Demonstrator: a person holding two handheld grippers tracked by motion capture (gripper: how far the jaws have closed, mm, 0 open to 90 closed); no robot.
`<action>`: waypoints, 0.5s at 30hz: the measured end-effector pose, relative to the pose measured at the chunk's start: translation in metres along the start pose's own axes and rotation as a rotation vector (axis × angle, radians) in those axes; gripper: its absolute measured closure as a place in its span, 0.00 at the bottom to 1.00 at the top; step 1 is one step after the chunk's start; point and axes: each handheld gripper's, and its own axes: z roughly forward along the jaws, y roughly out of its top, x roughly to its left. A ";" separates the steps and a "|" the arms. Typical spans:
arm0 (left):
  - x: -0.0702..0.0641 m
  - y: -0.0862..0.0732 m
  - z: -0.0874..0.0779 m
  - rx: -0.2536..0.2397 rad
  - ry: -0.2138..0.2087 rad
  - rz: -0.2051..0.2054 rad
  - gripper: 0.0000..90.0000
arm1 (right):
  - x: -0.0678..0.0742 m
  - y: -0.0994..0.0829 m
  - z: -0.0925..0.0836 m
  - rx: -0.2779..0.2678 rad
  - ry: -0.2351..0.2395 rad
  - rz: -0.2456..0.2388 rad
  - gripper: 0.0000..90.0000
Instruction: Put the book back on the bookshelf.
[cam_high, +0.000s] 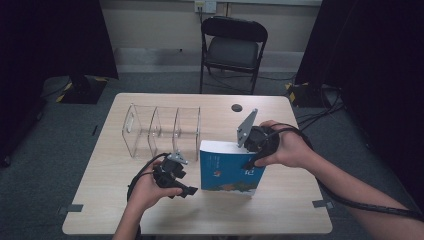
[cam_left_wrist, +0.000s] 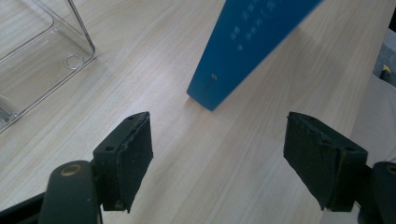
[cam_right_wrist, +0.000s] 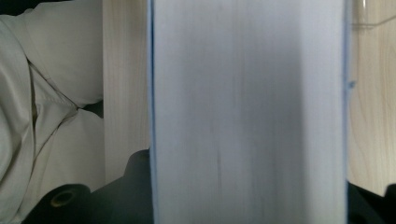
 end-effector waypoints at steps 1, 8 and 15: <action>0.000 0.000 0.000 0.000 0.001 0.000 0.26 | 0.001 0.003 0.001 -0.002 0.004 -0.011 0.67; 0.001 -0.003 -0.002 0.006 0.013 0.004 0.26 | 0.001 0.011 0.010 -0.010 0.003 -0.048 0.67; 0.000 -0.003 -0.001 0.000 0.004 0.011 0.26 | 0.002 0.012 0.016 -0.011 0.024 -0.070 0.67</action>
